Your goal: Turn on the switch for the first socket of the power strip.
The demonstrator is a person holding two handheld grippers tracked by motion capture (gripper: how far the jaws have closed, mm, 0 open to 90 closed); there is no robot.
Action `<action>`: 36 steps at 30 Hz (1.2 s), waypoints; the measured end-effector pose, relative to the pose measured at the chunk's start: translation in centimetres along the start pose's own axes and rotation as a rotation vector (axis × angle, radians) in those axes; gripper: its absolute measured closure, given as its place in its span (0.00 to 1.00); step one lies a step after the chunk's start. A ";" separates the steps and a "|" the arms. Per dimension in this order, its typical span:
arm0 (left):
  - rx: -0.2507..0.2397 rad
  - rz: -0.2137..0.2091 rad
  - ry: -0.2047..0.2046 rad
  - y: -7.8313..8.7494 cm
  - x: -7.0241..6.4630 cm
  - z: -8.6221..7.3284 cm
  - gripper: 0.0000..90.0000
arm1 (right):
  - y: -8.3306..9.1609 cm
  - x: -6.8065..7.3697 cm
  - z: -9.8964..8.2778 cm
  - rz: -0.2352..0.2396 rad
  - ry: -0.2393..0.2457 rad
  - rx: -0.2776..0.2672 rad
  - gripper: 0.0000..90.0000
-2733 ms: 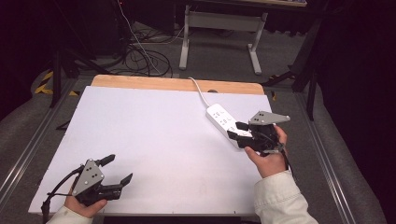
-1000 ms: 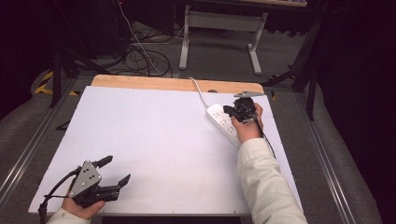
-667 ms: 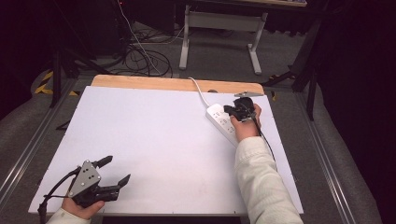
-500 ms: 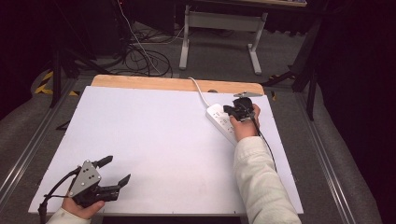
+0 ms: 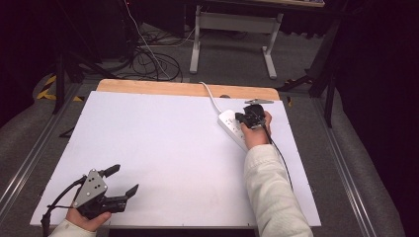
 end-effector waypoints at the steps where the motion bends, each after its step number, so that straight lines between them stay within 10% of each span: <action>1: 0.001 0.000 -0.001 0.0 0.0 0.0 0.20 | -0.1 0.0 0.0 -0.003 0.001 0.001 1.00; 36: 0.007 -0.009 -0.008 -0.2 -0.1 0.0 0.20 | -0.9 0.0 0.2 -0.036 0.026 0.011 1.00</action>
Point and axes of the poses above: each handheld gripper's, and its own axes: y roughly backward along the jaws, z roughly out of its top, x roughly to its left, the point moved 1 cm from there along -y, roughly forward along the jaws, and after that the axes turned 4 degrees about z, right-handed, at the moved point
